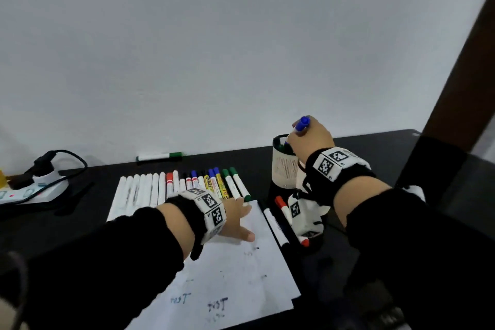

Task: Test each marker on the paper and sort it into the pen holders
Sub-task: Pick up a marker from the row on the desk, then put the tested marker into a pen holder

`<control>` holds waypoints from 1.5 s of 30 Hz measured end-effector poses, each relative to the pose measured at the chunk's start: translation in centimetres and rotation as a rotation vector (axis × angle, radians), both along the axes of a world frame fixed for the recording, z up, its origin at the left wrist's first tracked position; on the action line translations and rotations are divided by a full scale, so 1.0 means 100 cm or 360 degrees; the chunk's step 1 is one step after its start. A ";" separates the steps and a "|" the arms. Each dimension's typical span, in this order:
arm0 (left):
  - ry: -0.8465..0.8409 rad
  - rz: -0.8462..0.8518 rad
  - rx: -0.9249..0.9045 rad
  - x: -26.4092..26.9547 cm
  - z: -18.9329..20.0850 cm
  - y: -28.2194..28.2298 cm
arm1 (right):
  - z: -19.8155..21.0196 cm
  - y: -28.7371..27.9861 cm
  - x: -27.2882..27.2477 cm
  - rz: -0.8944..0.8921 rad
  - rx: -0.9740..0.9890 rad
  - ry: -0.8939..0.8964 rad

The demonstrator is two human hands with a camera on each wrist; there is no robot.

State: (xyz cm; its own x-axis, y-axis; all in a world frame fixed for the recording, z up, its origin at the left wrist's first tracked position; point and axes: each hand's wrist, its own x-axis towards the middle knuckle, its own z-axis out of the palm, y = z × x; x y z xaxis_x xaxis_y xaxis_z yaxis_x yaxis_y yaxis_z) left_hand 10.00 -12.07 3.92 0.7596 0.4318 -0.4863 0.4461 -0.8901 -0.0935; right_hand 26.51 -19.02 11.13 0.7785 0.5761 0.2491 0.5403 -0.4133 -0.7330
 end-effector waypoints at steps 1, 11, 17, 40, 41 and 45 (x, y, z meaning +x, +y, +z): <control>0.0003 -0.0015 -0.0012 0.004 -0.009 -0.001 | -0.002 -0.001 0.007 -0.0024 -0.0010 0.0006; 0.0110 -0.0031 -0.0056 0.019 -0.058 0.006 | -0.019 0.013 0.039 -0.0046 -0.0283 -0.0015; 0.0124 -0.0018 -0.0093 0.020 -0.062 0.007 | -0.028 0.026 0.048 -0.0016 -0.0559 -0.0100; 0.0111 -0.0028 -0.0095 0.020 -0.063 0.007 | -0.033 0.028 0.054 -0.0022 -0.0354 -0.0250; 0.0107 -0.0029 -0.0094 0.020 -0.063 0.008 | -0.032 0.029 0.054 -0.0017 -0.0405 -0.0270; 0.0080 -0.0032 -0.0090 0.020 -0.066 0.008 | -0.028 0.032 0.054 -0.0005 -0.0584 -0.0343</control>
State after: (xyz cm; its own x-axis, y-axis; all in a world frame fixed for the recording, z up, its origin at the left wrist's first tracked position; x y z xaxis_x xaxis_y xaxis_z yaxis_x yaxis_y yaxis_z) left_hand 12.04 -11.22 -2.68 0.7419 0.3876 -0.5471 0.4244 -0.9032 -0.0645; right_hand 31.92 -15.85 8.30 0.7330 0.6545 0.1852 0.6635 -0.6278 -0.4071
